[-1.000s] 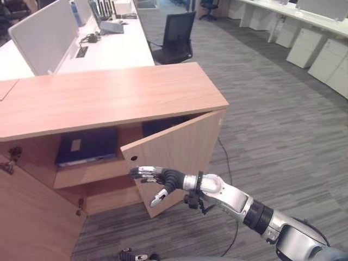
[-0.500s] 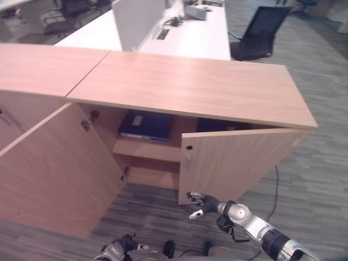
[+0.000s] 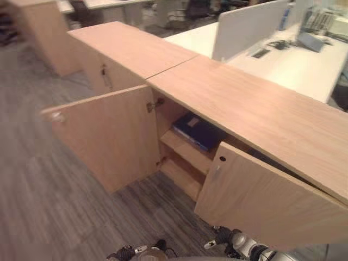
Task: Put the empty folder in the office cabinet
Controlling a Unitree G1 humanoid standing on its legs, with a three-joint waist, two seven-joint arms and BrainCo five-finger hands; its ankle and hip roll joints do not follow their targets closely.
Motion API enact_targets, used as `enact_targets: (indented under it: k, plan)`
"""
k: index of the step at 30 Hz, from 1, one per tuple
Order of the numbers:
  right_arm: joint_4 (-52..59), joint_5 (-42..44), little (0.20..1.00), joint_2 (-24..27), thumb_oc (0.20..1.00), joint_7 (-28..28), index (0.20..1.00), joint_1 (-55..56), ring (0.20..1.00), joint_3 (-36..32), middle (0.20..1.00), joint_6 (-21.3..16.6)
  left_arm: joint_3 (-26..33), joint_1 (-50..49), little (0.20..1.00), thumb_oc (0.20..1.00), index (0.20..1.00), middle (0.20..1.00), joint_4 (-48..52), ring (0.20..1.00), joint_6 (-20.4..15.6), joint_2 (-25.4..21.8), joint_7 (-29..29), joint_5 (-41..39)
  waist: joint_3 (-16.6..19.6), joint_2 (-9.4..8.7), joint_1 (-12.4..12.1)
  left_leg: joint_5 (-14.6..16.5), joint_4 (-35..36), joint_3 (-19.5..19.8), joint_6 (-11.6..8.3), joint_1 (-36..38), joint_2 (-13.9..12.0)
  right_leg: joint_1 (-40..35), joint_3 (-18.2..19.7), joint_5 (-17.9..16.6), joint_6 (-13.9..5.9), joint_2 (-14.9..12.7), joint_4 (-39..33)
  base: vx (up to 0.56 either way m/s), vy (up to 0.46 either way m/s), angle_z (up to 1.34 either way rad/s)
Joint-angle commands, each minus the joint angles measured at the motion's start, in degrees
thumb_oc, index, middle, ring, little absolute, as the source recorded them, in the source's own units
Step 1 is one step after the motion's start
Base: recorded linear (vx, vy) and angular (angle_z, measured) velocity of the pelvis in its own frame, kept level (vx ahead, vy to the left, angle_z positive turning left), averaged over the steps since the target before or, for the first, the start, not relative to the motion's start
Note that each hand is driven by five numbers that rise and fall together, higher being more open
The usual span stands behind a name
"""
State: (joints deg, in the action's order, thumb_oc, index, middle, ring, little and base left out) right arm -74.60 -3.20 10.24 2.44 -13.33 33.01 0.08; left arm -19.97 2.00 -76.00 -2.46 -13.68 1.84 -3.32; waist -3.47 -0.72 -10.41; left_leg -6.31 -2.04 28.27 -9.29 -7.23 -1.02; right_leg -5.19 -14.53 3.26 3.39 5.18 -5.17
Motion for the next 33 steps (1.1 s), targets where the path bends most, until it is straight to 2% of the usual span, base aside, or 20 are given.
enact_targets:
  k: [1,2,3,5,6,9,11,12,14,16,17,18,20,22,24,25,26,29,31,33]
  plan:
    - [-0.15,4.37,1.000,-0.02,1.000,-1.43,1.000,-1.99,1.000,-1.45,1.000,-0.88,1.87,4.47,1.000,1.000,1.000,1.000,0.36,1.000,-1.16,-0.23,0.87,-3.95,-1.87,-2.23,0.21,3.80,-2.41,-1.32,1.95,-0.64,1.05,-0.24,-1.39,2.18,-6.24,-5.88,0.17,-0.09,-0.145,1.00]
    - [-1.78,6.01,1.000,0.61,1.000,-2.03,1.000,-1.83,1.000,-3.53,1.000,-0.74,2.09,4.68,1.000,1.000,1.000,1.000,3.13,1.000,-1.88,-0.05,1.14,-5.91,-2.87,-1.35,-0.03,2.55,-2.96,-9.70,2.01,-2.62,-2.12,-1.17,-3.60,2.97,-5.95,-5.96,0.17,-0.05,-0.014,0.80]
    - [-1.79,6.00,1.000,0.61,1.000,-2.03,1.000,-1.85,1.000,-3.55,1.000,-0.75,2.08,4.69,1.000,1.000,1.000,1.000,3.13,1.000,-1.87,-0.06,1.14,-5.91,-2.76,-1.37,0.08,2.40,-2.92,-9.60,2.04,-2.80,-2.03,-1.02,-3.73,2.91,-6.00,-6.01,0.17,-0.06,-0.035,0.79]
    - [-3.59,8.16,1.000,1.15,1.000,-2.27,1.000,-1.10,1.000,-5.99,1.000,-0.66,3.01,4.60,1.000,1.000,1.000,1.000,5.75,1.000,-2.38,-0.40,1.42,-7.92,-3.01,-0.79,0.21,1.11,-2.38,-18.72,2.80,-3.59,-5.87,-1.69,-5.94,3.28,-5.84,-6.21,0.17,-0.02,-0.019,0.76]
    - [-3.62,9.75,1.000,1.86,1.000,-2.77,1.000,-0.23,1.000,-8.07,1.000,-0.92,3.20,1.26,1.000,1.000,1.000,1.000,13.66,1.000,-3.36,-2.26,2.15,-8.22,-3.05,-0.11,-0.34,0.49,-1.68,-21.66,2.81,-3.47,-7.31,-1.95,-7.43,3.39,-5.82,-6.44,0.17,0.04,-0.040,0.68]
    - [-7.14,10.67,1.000,3.31,1.000,-3.45,1.000,0.85,1.000,-12.44,1.000,-0.55,3.48,-2.41,1.000,1.000,1.000,1.000,25.60,1.000,-3.84,-1.34,1.63,-11.76,-2.30,1.57,-0.58,-1.56,1.90,-28.28,1.29,-1.50,-11.11,-3.63,-11.03,5.44,-5.60,-6.62,0.17,0.06,0.008,0.66]
    - [-9.26,11.88,1.000,5.57,1.000,-4.03,1.000,1.90,1.000,-17.41,1.000,-0.18,7.22,-7.52,1.000,1.000,1.000,1.000,41.54,1.000,-4.76,-4.68,0.84,-14.22,-1.21,3.19,-1.41,-4.24,4.95,-32.76,0.39,-0.72,-12.82,-4.42,-14.80,5.95,-5.93,-7.66,0.17,0.06,0.089,1.13]
    - [-9.27,11.86,1.000,5.52,1.000,-4.02,1.000,1.98,1.000,-17.38,1.000,-0.20,7.30,-7.89,1.000,1.000,1.000,1.000,42.06,1.000,-4.44,-4.82,0.82,-14.22,-1.12,3.16,-1.36,-4.36,5.13,-32.75,0.37,-0.63,-12.82,-4.44,-14.83,5.95,-5.94,-7.65,0.17,0.07,0.097,1.05]
    - [-10.38,12.01,1.000,6.32,1.000,-4.34,1.000,2.97,1.000,-20.34,1.000,0.01,12.00,-12.13,1.000,1.000,1.000,1.000,52.09,1.000,-4.95,-7.08,1.27,-12.72,0.06,3.96,-2.12,-4.86,6.45,-34.40,0.12,-0.15,-13.33,-5.07,-16.54,6.12,-6.09,-8.02,0.17,0.08,0.077,0.68]
    - [-10.82,12.38,1.000,6.59,1.000,-4.48,1.000,3.75,1.000,-21.89,1.000,0.14,14.63,-14.00,1.000,1.000,1.000,1.000,56.23,1.000,-5.60,-7.80,1.54,-12.43,0.73,4.26,-2.52,-5.01,6.70,-34.33,-0.07,-0.20,-13.26,-5.35,-17.14,6.33,-6.22,-8.13,0.17,0.09,0.091,0.48]
    - [-10.68,13.17,1.000,6.88,1.000,-4.19,1.000,6.30,1.000,-24.91,1.000,0.35,22.40,-16.67,1.000,1.000,1.000,1.000,63.63,1.000,-6.46,-9.47,3.04,-11.77,1.98,4.47,-3.09,-4.96,6.94,-33.97,-0.26,-0.53,-12.63,-5.74,-18.03,6.40,-6.41,-8.53,0.17,0.12,0.132,0.28]
    - [-10.46,13.24,1.000,7.19,1.000,-3.99,1.000,7.17,1.000,-25.77,1.000,0.50,25.36,-16.95,1.000,1.000,1.000,1.000,66.93,1.000,-6.87,-10.15,3.82,-10.80,2.46,4.41,-3.06,-4.56,6.96,-33.80,-0.08,-0.42,-12.19,-5.88,-18.09,6.30,-6.60,-8.89,0.17,0.13,0.135,0.34]
    - [-10.21,13.14,1.000,7.19,1.000,-3.54,1.000,7.76,1.000,-26.07,1.000,0.67,27.79,-17.04,1.000,1.000,1.000,1.000,69.41,1.000,-6.51,-11.01,4.29,-9.66,2.75,4.32,-2.88,-3.98,6.90,-33.55,0.31,-0.21,-11.76,-5.98,-17.77,6.19,-6.72,-9.22,0.17,0.07,0.115,0.49]
    - [-9.50,12.22,1.000,7.65,1.000,-2.05,1.000,9.71,1.000,-26.08,1.000,0.93,32.34,-13.17,1.000,1.000,1.000,1.000,67.81,1.000,-6.69,-15.94,6.90,-6.24,3.09,3.98,-1.76,-1.94,6.72,-31.52,1.00,0.57,-9.29,-5.79,-16.41,5.38,-7.41,-11.09,0.17,0.12,0.221,0.23]
    - [-8.99,11.78,1.000,7.60,1.000,-1.74,1.000,10.10,1.000,-25.86,1.000,1.03,32.53,-10.61,1.000,1.000,1.000,1.000,65.60,1.000,-6.84,-17.81,7.73,-5.52,3.36,3.59,-1.15,-1.16,6.74,-31.64,1.48,0.92,-8.42,-5.84,-16.31,4.88,-7.94,-11.95,0.17,0.10,0.178,-0.08]
    - [-8.28,11.29,1.000,8.57,1.000,-1.38,1.000,10.62,1.000,-26.28,1.000,1.17,32.71,-5.68,1.000,1.000,1.000,1.000,61.30,1.000,-6.47,-21.25,9.62,-3.16,4.41,3.25,0.67,0.26,6.76,-32.68,2.29,1.51,-6.98,-5.97,-16.26,3.65,-9.13,-13.66,0.17,0.09,0.177,-0.06]
    - [-8.22,11.27,1.000,8.51,1.000,-1.37,1.000,10.59,1.000,-26.42,1.000,1.21,32.42,-5.19,1.000,1.000,1.000,1.000,60.81,1.000,-6.65,-21.41,9.73,-3.16,4.33,3.11,0.58,0.32,6.75,-32.70,2.41,1.50,-6.83,-5.97,-16.29,3.58,-9.28,-13.82,0.17,0.13,0.249,-0.07]
    - [-8.05,10.74,1.000,9.59,1.000,-0.77,1.000,11.04,1.000,-27.18,1.000,1.77,30.86,3.29,1.000,1.000,1.000,1.000,52.51,1.000,-5.75,-25.28,11.08,-4.52,6.16,3.36,3.74,3.58,7.03,-33.95,4.36,3.76,-3.14,-5.73,-14.95,1.01,-11.57,-17.63,0.17,0.15,0.324,-0.28]
    - [-8.04,10.73,1.000,9.51,1.000,-0.75,1.000,10.99,1.000,-27.34,1.000,1.79,30.53,3.81,1.000,1.000,1.000,1.000,51.98,1.000,-5.98,-25.49,11.11,-4.64,6.04,3.20,3.57,3.65,7.02,-34.03,4.48,3.82,-3.00,-5.76,-14.90,0.93,-11.71,-17.78,0.17,0.06,0.153,-0.34]
    - [-8.16,9.92,1.000,10.22,1.000,-0.09,1.000,10.84,1.000,-27.52,1.000,2.25,27.17,10.38,1.000,1.000,1.000,1.000,45.31,1.000,-5.67,-28.45,10.97,-5.40,7.20,3.48,5.27,5.62,7.04,-35.21,5.72,5.38,-0.50,-5.76,-14.12,-1.38,-13.55,-20.91,0.17,0.15,0.357,-0.26]
